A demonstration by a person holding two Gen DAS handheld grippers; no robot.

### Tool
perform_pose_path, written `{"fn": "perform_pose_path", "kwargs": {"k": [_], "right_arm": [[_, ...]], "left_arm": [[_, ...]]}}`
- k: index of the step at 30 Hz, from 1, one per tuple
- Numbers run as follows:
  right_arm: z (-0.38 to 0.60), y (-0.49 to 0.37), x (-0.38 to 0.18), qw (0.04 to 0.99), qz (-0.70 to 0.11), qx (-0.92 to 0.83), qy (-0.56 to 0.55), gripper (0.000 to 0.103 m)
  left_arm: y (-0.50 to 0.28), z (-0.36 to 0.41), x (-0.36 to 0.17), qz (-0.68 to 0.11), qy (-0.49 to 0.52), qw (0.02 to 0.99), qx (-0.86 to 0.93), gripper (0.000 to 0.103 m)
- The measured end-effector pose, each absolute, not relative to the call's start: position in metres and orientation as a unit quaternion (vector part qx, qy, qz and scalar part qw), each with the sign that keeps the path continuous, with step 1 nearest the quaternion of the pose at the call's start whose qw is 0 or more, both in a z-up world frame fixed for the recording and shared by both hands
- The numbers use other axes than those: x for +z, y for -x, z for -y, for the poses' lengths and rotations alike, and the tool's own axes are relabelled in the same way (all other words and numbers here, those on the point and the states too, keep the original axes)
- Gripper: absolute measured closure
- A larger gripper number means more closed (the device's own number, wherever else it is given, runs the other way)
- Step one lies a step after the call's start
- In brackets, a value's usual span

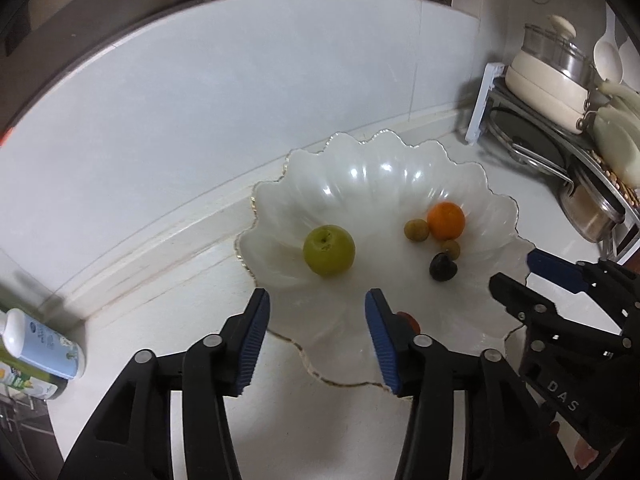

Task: Organize fruits
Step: 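Open both grippers to drop the date and plum into the bowl, then move both grippers back toward the blueberries and dates on the counter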

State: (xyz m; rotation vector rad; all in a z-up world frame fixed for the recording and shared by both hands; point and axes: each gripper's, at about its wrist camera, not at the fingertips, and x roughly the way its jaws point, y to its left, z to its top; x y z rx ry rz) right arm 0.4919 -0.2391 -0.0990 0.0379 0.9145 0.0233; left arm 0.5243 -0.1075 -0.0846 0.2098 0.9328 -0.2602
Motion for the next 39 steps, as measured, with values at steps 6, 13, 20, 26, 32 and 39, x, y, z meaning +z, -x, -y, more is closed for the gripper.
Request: {"fn": "perform_pose_path", "kwargs": {"k": [6, 13, 20, 26, 32, 39], "right_arm": [[0.239, -0.473, -0.081, 0.905, -0.425, 0.006, -0.015, 0.059], [0.239, -0.447, -0.063, 0.919, -0.394, -0.015, -0.004, 0.043], [0.245, -0.422, -0.051, 0.925, -0.378, -0.030, -0.023, 0.033], [0.250, -0.397, -0.039, 0.931, -0.359, -0.055, -0.042, 0.033], [0.255, -0.372, -0.025, 0.935, -0.342, -0.082, -0.042, 0.033], [0.264, -0.338, -0.013, 0.939, -0.318, -0.122, -0.057, 0.033]], "left_arm": [[-0.505, 0.105, -0.067, -0.425, -0.106, 0.891, -0.122, 0.049], [-0.481, 0.103, -0.050, -0.396, -0.111, 0.902, -0.131, 0.046], [-0.460, 0.104, -0.040, -0.380, -0.117, 0.906, -0.148, 0.044], [-0.442, 0.105, -0.031, -0.366, -0.118, 0.907, -0.169, 0.041], [-0.423, 0.108, -0.017, -0.340, -0.121, 0.913, -0.192, 0.036], [-0.400, 0.110, -0.003, -0.317, -0.124, 0.914, -0.222, 0.033]]}}
